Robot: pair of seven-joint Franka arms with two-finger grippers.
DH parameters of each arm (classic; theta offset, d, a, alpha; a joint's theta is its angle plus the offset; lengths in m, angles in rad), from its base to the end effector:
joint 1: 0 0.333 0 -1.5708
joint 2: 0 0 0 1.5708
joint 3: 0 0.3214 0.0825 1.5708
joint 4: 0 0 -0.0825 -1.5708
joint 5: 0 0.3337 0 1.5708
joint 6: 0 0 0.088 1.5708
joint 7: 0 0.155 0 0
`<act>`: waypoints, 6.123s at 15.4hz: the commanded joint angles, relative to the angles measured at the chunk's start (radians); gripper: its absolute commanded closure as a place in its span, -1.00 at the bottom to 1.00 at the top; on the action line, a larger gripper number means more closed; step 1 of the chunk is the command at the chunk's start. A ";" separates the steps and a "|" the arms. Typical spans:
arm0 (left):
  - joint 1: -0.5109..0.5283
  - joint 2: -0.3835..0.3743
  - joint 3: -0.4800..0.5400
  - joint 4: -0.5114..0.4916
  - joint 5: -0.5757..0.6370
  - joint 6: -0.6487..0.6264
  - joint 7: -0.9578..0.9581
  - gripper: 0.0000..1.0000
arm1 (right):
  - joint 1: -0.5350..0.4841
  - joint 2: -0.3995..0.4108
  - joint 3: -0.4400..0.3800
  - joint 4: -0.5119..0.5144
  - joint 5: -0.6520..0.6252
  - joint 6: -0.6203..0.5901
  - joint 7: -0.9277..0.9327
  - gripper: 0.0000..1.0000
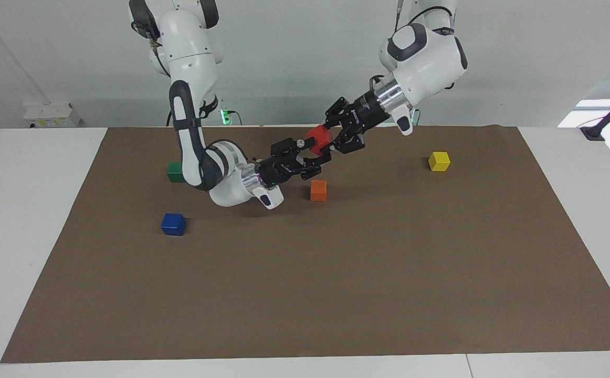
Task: Transfer red block to right arm and stack on blue block
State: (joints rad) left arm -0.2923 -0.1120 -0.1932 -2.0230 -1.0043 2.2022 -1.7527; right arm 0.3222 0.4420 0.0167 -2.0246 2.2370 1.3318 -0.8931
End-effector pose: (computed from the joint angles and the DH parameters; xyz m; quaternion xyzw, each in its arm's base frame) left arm 0.4371 -0.3046 0.5343 0.5698 0.6969 -0.3180 0.2976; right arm 0.5201 0.3246 0.4083 -0.4654 0.0253 -0.0071 0.8847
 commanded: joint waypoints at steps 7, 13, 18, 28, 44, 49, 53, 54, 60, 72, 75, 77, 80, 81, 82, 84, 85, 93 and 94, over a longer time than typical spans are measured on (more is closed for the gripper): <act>-0.022 -0.035 0.012 -0.026 -0.016 0.021 -0.010 -0.99 | -0.011 -0.040 0.006 0.004 -0.007 0.106 0.014 1.00; 0.089 -0.098 0.023 -0.028 0.003 -0.080 -0.007 -1.00 | -0.006 -0.060 0.006 0.007 -0.010 0.165 0.037 1.00; 0.180 -0.098 0.023 -0.043 0.202 -0.096 0.038 -1.00 | -0.025 -0.112 -0.001 0.024 -0.098 0.237 0.129 1.00; 0.327 -0.052 0.023 -0.028 0.720 -0.172 0.752 -1.00 | -0.189 -0.374 -0.004 0.119 -0.796 0.458 0.669 1.00; 0.386 0.026 0.023 0.154 1.044 -0.473 1.480 -1.00 | -0.359 -0.447 -0.001 0.362 -1.876 0.291 0.852 1.00; 0.372 0.126 0.023 0.291 1.084 -0.558 1.481 -1.00 | -0.322 -0.441 0.006 0.325 -2.145 0.391 0.850 1.00; 0.372 0.161 0.028 0.351 1.081 -0.601 1.486 -1.00 | -0.311 -0.413 0.006 0.262 -2.235 0.496 0.847 1.00; 0.371 0.158 0.028 0.342 1.081 -0.616 1.495 -1.00 | -0.311 -0.402 0.006 0.254 -2.243 0.523 0.836 1.00; 0.380 0.098 0.028 0.262 1.080 -0.602 1.572 -1.00 | -0.311 -0.384 0.006 0.136 -2.275 0.705 0.812 1.00; 0.363 0.063 0.026 0.237 1.072 -0.575 1.569 -1.00 | -0.354 -0.338 0.006 -0.023 -2.289 0.946 0.804 1.00; 0.363 0.065 0.028 0.237 1.072 -0.550 1.572 -1.00 | -0.371 -0.321 0.006 -0.025 -2.289 0.948 0.801 1.00; 0.364 0.064 0.029 0.237 1.072 -0.550 1.572 -1.00 | -0.370 -0.315 0.006 -0.039 -2.289 0.977 0.807 1.00; 0.363 0.064 0.028 0.239 1.072 -0.550 1.566 -1.00 | -0.371 -0.295 0.006 -0.057 -2.289 1.029 0.807 1.00; 0.363 0.066 0.028 0.239 1.072 -0.549 1.566 -1.00 | -0.371 -0.287 0.006 -0.057 -2.289 1.034 0.810 1.00; 0.363 0.066 0.028 0.239 1.072 -0.549 1.566 -1.00 | -0.370 -0.284 0.006 -0.057 -2.289 1.046 0.810 1.00; 0.363 0.068 0.028 0.240 1.072 -0.544 1.563 -1.00 | -0.370 -0.282 0.006 -0.059 -2.289 1.061 0.810 1.00; 0.363 0.066 0.028 0.244 1.072 -0.544 1.572 -1.00 | -0.368 -0.282 0.006 -0.059 -2.289 1.061 0.812 1.00; 0.352 0.071 0.026 0.264 1.072 -0.542 1.567 -1.00 | -0.359 -0.286 0.006 -0.068 -2.289 1.050 0.887 1.00; 0.352 0.071 0.028 0.262 1.072 -0.539 1.567 -1.00 | -0.359 -0.287 0.006 -0.074 -2.288 1.049 0.888 1.00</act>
State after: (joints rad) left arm 0.0722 -0.0290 -0.1721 -1.7557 0.0531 1.6524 -0.1943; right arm -0.0316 0.1673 0.0142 -2.0766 -0.0294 2.3745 -0.0410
